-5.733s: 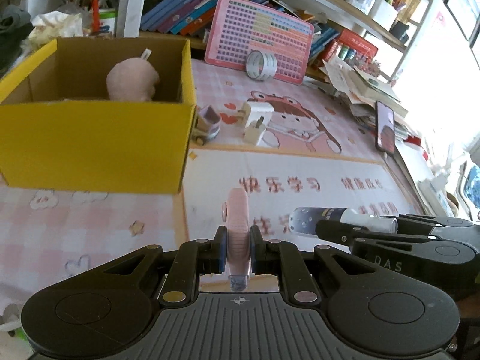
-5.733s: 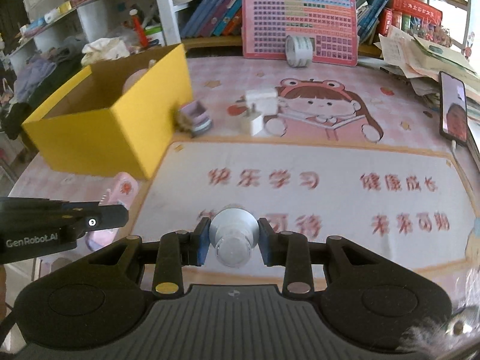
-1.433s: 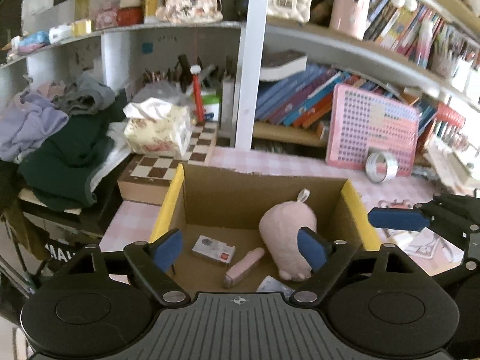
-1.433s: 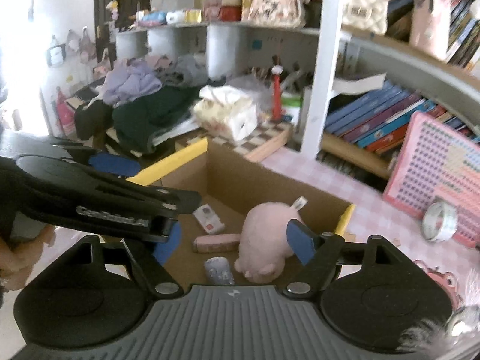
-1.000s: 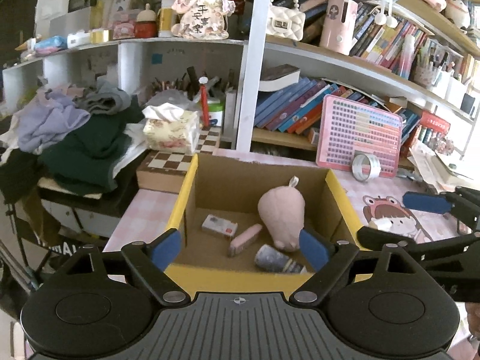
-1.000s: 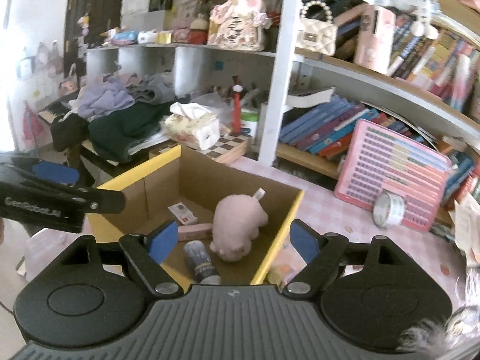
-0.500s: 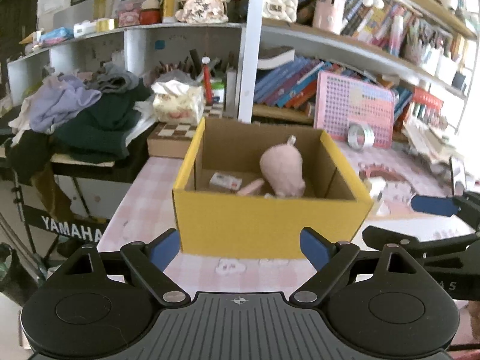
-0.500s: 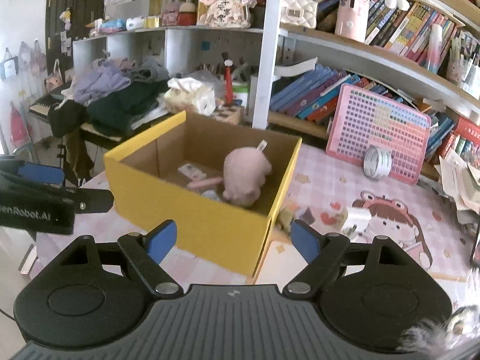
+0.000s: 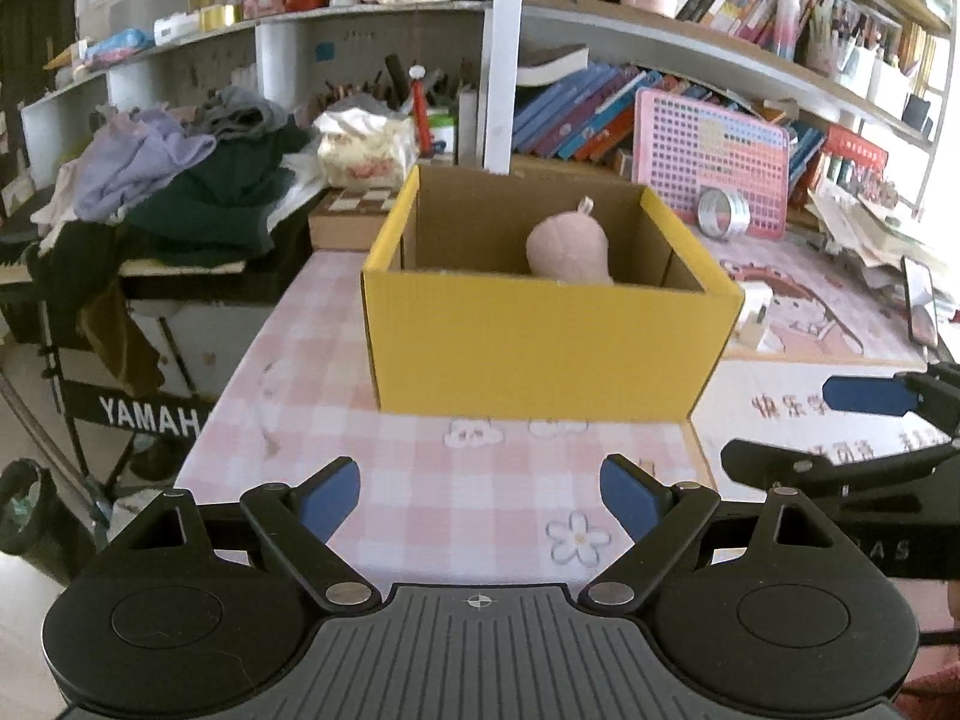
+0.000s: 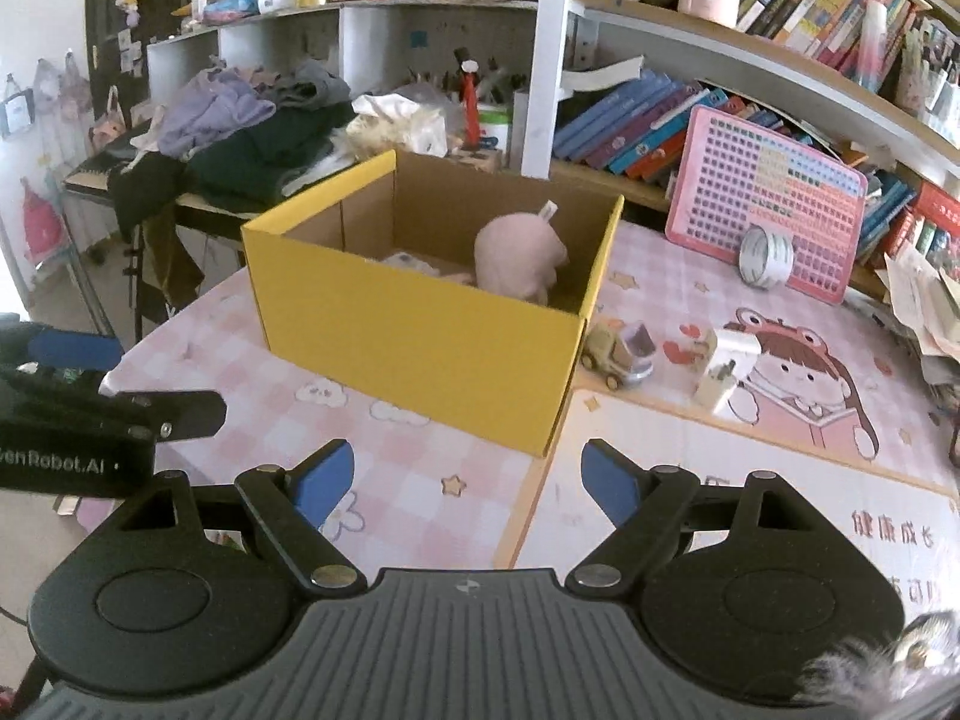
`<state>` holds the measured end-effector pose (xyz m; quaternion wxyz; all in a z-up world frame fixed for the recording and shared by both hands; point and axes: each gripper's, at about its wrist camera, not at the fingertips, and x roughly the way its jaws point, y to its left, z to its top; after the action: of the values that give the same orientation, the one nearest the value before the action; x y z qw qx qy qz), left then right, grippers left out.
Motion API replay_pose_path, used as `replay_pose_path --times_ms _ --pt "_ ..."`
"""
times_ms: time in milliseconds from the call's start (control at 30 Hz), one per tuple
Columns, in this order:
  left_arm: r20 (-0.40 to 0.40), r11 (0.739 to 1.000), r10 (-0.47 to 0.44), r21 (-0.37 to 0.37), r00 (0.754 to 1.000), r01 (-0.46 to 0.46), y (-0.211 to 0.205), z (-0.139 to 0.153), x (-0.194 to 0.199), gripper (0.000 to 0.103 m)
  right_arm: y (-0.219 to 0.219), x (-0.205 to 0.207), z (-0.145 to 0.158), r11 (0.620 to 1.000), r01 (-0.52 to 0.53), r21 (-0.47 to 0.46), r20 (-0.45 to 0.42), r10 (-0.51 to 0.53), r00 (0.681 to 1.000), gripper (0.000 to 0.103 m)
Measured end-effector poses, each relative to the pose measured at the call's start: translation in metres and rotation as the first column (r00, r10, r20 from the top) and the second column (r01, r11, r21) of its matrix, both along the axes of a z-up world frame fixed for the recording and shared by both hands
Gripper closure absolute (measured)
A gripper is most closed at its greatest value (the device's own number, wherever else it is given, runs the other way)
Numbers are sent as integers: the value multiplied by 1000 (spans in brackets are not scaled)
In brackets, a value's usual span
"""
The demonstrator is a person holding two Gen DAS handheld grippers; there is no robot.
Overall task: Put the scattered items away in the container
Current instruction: 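Withdraw both open tools from the box back over the table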
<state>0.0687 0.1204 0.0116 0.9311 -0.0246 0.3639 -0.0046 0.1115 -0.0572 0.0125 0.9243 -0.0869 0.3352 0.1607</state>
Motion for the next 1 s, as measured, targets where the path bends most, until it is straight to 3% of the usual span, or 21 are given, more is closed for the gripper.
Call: replay_pose_path --times_ms 433,800,1000 --pt "-78 1000 -29 -8 996 28 -9 -17 -19 13 -10 -23 -16 999 51 5 -73 -50 996 20" --pt "-158 998 -34 -60 987 24 -11 -31 -23 13 -23 -37 -28 994 106 -31 -133 -109 985 20" --pt "-171 995 -85 -70 982 74 -23 -35 -23 13 -36 -43 -29 985 168 -33 -138 -171 976 19"
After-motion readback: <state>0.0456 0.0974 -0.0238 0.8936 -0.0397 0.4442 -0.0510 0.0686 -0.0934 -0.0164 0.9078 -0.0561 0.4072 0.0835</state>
